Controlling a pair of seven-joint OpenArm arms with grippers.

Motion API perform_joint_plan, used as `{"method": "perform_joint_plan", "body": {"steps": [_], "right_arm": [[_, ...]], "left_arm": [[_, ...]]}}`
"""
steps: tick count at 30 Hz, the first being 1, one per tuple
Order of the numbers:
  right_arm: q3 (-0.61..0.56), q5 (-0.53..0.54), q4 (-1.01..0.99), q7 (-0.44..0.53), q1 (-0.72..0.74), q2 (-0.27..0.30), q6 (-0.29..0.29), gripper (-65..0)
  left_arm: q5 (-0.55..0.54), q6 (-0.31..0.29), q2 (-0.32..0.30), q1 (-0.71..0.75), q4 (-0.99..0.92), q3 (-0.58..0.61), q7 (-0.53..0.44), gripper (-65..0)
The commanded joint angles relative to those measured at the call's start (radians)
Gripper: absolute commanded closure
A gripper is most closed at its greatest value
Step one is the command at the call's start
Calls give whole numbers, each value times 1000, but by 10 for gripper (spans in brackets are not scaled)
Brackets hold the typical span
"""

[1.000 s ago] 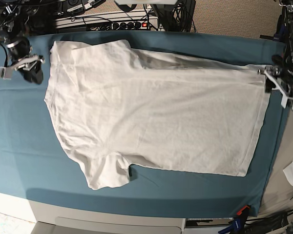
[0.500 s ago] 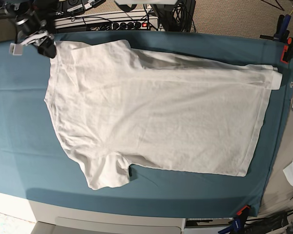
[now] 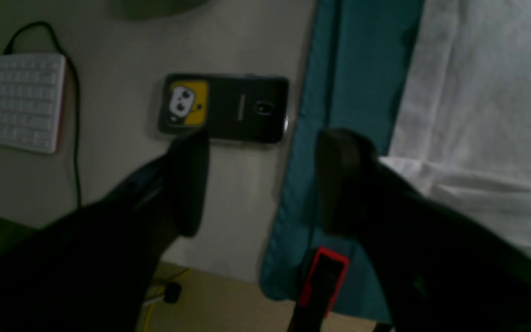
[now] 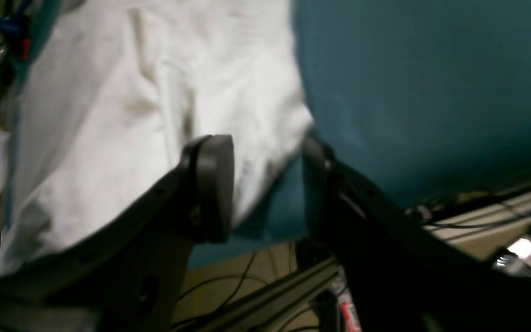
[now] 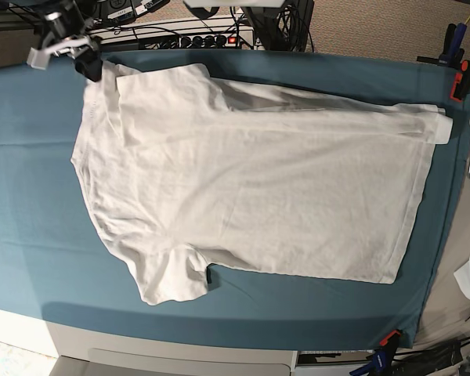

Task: Fold the T-shirt properly
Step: 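Release and regrasp the shoulder edge with the right gripper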

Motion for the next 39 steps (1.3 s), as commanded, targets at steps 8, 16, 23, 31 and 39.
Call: {"method": "perform_joint_plan", "body": {"steps": [8,16,23,31,39], "right_arm": [[24,61,12,2,-39,-8,4,-251],[-27,72,12,7,-27,-13,6,-251],[-27,119,12,0,-17,-19,17,-251],[-27,230,13,-60,-18,-19,17,-251],[-27,285,13,-65,-17,-19,17,-251]], "left_arm": [[-1,3,-24,-3,14,-10,-25,-369],[0,3,-24,-2,14,-10,-25,-369],[0,3,-24,-3,14,-10,-25,-369],[0,3,-24,-3,14,-10,-25,-369],[-1,3,-24,-2,14,-10,-24,-369]]}}
